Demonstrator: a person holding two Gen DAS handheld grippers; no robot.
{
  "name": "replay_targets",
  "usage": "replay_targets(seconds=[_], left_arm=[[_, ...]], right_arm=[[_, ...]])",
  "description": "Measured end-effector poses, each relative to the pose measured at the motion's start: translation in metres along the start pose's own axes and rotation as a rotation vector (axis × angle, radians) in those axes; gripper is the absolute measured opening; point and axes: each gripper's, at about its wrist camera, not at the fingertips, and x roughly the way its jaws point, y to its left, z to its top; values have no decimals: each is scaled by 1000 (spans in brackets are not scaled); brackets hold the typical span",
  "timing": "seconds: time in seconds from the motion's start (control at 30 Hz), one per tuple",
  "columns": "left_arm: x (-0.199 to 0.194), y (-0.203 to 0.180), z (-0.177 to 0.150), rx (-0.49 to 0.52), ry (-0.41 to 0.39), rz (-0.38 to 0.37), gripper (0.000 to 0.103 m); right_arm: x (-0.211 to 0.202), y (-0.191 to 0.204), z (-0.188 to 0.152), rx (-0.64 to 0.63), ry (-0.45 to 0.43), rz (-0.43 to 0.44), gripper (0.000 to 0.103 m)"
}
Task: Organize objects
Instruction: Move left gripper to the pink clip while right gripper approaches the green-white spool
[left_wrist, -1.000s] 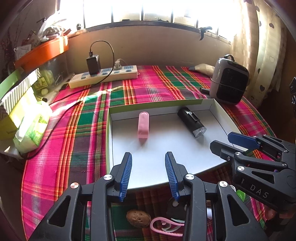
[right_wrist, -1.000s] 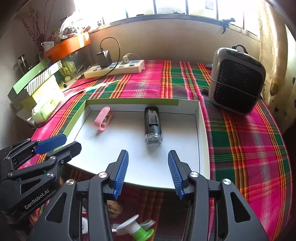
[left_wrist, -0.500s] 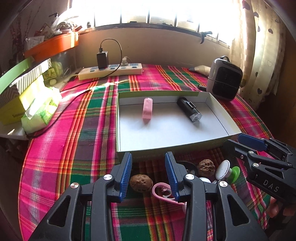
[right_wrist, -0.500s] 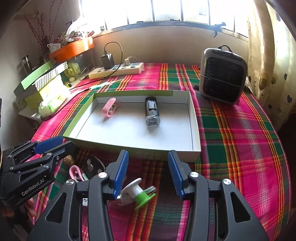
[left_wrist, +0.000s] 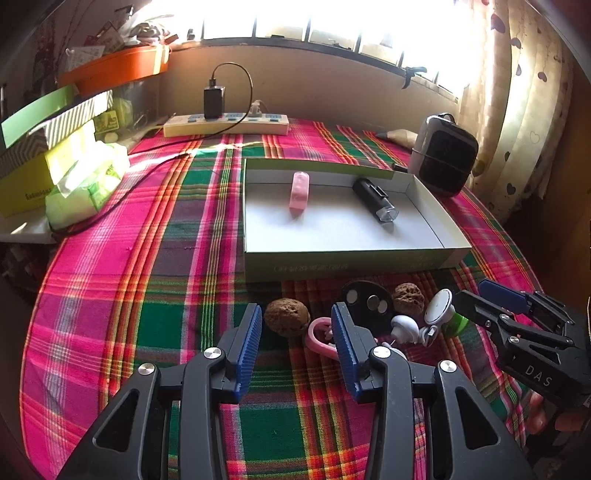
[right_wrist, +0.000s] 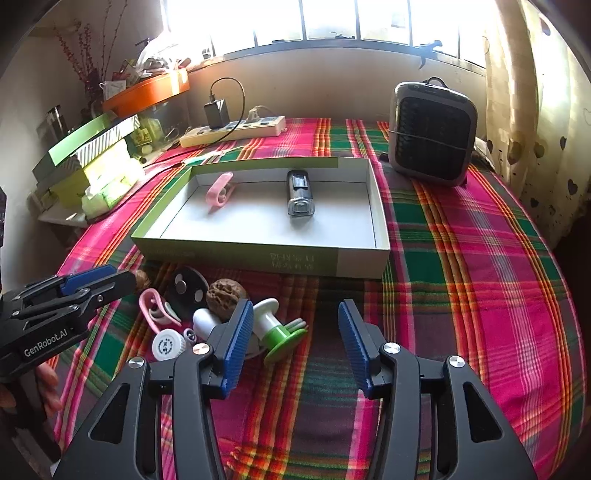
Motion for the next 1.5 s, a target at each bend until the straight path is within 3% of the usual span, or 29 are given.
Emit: replay_targets(seconds=[0.43,0.9,1.5], left_arm=[[3,1,-16,-15,35,-89,42],[16,-11,-12,4,66,-87,42],[18,1,-13,-13,68,-74,44]], right_arm=[[-7,-2,-19,12,4,21,51],[1,3,-23,-2,28,39,51],[9,-34,-13,50,29,-106,51]])
